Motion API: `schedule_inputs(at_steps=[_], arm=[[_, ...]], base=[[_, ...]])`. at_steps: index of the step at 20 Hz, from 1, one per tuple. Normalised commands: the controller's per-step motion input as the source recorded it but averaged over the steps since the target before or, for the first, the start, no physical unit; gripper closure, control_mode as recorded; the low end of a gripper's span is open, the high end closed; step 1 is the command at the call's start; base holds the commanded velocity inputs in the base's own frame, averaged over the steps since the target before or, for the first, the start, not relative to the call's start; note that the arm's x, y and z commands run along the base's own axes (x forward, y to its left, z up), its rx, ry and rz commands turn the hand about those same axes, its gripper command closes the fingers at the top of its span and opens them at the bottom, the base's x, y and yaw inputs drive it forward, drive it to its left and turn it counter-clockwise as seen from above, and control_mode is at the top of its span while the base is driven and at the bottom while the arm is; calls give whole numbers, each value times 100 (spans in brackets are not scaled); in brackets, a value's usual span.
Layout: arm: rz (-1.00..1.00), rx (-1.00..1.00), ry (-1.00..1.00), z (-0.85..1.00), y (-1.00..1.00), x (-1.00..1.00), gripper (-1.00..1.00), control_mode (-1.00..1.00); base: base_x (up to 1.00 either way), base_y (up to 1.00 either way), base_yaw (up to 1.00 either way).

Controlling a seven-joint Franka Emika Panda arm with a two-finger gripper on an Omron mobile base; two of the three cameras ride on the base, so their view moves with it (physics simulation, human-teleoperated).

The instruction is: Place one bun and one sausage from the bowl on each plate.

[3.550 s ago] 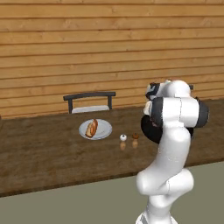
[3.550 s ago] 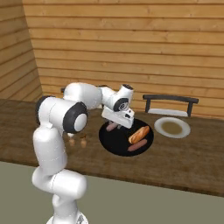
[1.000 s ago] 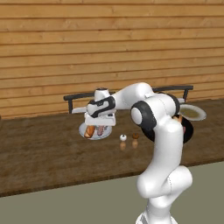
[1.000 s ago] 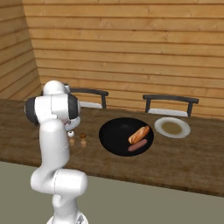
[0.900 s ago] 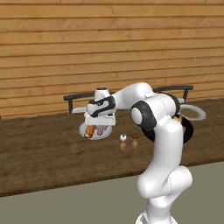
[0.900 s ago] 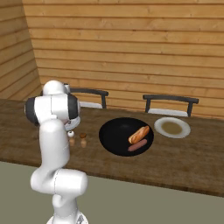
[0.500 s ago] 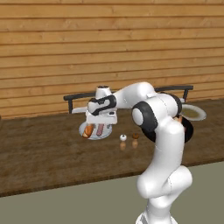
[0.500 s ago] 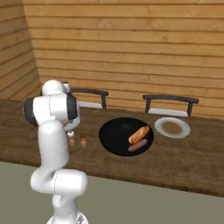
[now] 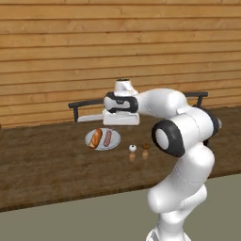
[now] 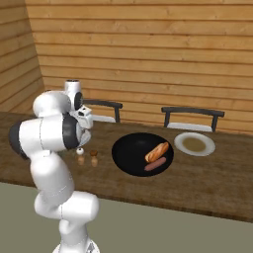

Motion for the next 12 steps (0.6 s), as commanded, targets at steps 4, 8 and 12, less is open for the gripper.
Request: schedule_inputs(at_steps=[4, 8, 12], arm=[[0, 2, 0, 15, -100, -78, -100, -100], [-2, 0, 0, 47, -100, -55, -100, -100], [-1, 0, 0, 46, -100, -38, -100, -100]], base=[[0, 0, 0], [0, 0, 0], [0, 0, 0]])
